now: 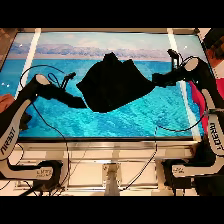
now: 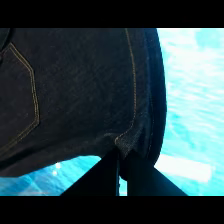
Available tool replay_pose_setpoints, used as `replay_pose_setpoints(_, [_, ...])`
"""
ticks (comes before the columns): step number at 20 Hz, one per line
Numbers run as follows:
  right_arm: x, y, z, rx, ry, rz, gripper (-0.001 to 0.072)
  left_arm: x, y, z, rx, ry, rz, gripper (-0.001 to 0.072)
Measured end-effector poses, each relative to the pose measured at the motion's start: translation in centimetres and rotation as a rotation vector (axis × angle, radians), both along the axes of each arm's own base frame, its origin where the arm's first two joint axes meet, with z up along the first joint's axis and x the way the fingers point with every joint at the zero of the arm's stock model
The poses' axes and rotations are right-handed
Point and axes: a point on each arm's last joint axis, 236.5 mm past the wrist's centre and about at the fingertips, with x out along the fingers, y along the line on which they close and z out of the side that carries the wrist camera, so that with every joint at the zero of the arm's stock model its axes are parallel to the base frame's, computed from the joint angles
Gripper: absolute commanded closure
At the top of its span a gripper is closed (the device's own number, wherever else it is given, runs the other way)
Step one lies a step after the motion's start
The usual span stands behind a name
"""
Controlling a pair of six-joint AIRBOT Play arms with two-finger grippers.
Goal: Fold the clothes and pants, and hang the long-sleeved shirts on hangers.
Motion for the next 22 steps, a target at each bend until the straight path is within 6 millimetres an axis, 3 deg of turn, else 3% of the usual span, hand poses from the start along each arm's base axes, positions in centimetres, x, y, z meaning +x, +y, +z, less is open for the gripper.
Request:
replay_pose_setpoints(3, [-0.9,0.4,-1.1,0.000,0.040,0.059,0.0698,-2.7,-1.4,-0.5,-0.125,0.059,0.002,0.0346])
replay_pose_setpoints(5, [-1.5,0.6,-1.5,0.002,0.061,0.101,0.0698,-3.0,-2.5,-0.9,-0.203,0.052,0.045,0.0337])
replay_pose_setpoints(8, [-2.0,1.2,-1.7,0.020,0.071,0.143,0.0697,-1.5,-2.8,-2.4,-0.226,-0.002,0.165,0.0337])
replay_pose_setpoints(15, [-2.3,2.7,-1.2,0.084,0.069,0.178,0.0697,3.0,-0.6,-4.9,-0.133,-0.136,0.364,0.0337])
replay_pose_setpoints(22, [-2.3,3.1,-1.0,0.101,0.064,0.181,0.0697,2.9,-2.6,-6.0,-0.121,-0.139,0.355,0.0337])
